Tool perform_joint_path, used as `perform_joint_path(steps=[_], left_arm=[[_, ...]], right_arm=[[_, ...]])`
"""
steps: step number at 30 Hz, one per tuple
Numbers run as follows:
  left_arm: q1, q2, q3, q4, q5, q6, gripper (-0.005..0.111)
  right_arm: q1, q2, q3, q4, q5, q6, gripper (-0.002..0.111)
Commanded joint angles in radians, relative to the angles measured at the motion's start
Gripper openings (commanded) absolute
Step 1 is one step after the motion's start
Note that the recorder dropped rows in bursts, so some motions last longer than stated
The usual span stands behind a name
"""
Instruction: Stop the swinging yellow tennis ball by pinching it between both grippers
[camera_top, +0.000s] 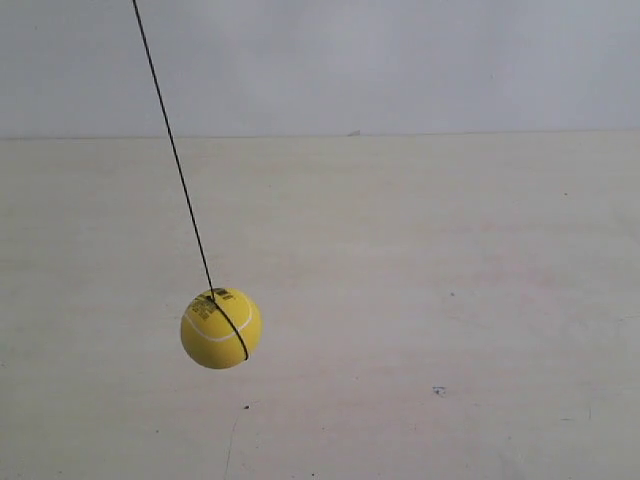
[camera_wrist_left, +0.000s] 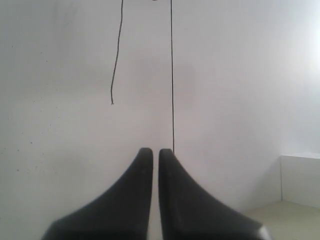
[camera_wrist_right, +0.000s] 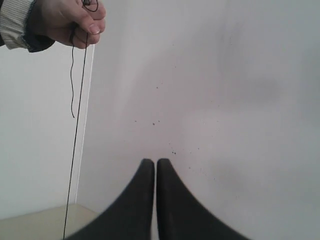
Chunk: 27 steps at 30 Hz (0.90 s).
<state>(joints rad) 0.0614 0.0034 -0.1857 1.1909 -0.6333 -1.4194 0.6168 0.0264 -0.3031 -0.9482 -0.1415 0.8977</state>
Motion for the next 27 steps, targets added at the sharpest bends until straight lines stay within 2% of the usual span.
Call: perform_joint_path(steps=[1, 25, 27], left_arm=[[-0.002, -0.003, 0.002, 0.001, -0.002, -0.010, 0.005], [-0.002, -0.003, 0.006, 0.001, -0.002, -0.010, 0.005], [-0.002, -0.003, 0.039, -0.123, -0.008, 0.068, 0.005]], right_arm=[[-0.001, -0.006, 0.004, 0.008, 0.016, 0.009, 0.000], [-0.001, -0.006, 0.004, 0.008, 0.016, 0.009, 0.000], [-0.001, -0.006, 0.004, 0.008, 0.016, 0.009, 0.000]])
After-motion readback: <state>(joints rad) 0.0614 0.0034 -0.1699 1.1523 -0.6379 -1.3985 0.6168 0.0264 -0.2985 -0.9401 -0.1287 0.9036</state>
